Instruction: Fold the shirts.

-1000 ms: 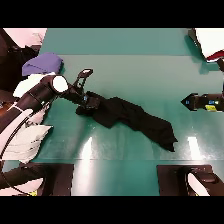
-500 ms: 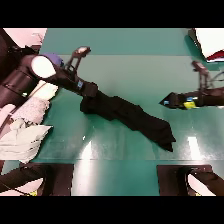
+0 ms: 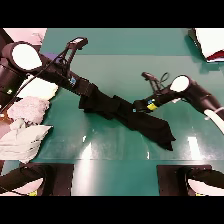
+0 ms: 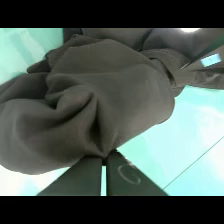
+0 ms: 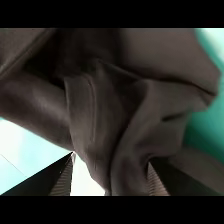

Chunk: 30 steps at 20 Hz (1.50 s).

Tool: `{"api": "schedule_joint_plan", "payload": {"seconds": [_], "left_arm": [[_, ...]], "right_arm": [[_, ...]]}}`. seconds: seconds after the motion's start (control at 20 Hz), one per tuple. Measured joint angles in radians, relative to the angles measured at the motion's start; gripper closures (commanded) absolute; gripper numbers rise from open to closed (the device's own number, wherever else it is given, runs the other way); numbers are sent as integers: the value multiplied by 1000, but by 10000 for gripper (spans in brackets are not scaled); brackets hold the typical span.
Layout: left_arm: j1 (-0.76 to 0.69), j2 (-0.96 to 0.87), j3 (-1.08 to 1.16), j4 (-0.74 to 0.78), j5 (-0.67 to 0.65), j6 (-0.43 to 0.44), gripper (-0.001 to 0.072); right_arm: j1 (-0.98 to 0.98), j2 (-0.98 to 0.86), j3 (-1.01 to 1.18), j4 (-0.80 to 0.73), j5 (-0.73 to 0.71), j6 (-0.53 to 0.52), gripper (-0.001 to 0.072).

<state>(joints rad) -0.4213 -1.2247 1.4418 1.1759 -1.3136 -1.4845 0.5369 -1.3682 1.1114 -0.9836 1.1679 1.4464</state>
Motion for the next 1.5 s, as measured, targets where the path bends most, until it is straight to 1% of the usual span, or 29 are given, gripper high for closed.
{"api": "schedule_joint_plan", "payload": {"seconds": [0.05, 0.1, 0.15, 0.2, 0.35, 0.5, 0.7, 0.85, 1.05, 1.25, 1.4, 1.5], "left_arm": [[0, 0, 0, 0, -4, 0, 682], [0, 0, 1, 0, -8, 0, 682], [0, 0, 2, 0, -12, 0, 682], [0, 0, 2, 0, -17, 0, 682], [0, 10, 15, 24, -29, 5, 682], [0, 39, 108, 119, -56, 5, 682], [0, 93, 371, 250, -93, 1, 682], [0, 138, 571, 286, -92, -4, 682], [-1, 227, 672, 251, -42, -10, 682], [-1, 301, 700, 154, 8, -26, 682], [-1, 326, 682, 87, 22, -33, 682], [-1, 323, 619, 91, 1, -42, 683]], "right_arm": [[17, -23, 15, -13, 11, -1, 353], [33, -42, 29, -27, 23, -1, 511], [45, -55, 39, -41, 28, -1, 647], [53, -63, 49, -58, 28, -1, 692], [50, -39, 87, -133, 21, 0, 692], [-18, 53, 169, -244, 27, 10, 692], [-198, 231, 328, -328, 35, 34, 692], [-335, 361, 437, -350, 40, 40, 692], [-446, 507, 530, -359, 40, 43, 692], [-486, 618, 564, -367, 44, 45, 693], [-496, 655, 573, -372, 77, 58, 693], [-499, 636, 575, -365, 141, 74, 693]]}}
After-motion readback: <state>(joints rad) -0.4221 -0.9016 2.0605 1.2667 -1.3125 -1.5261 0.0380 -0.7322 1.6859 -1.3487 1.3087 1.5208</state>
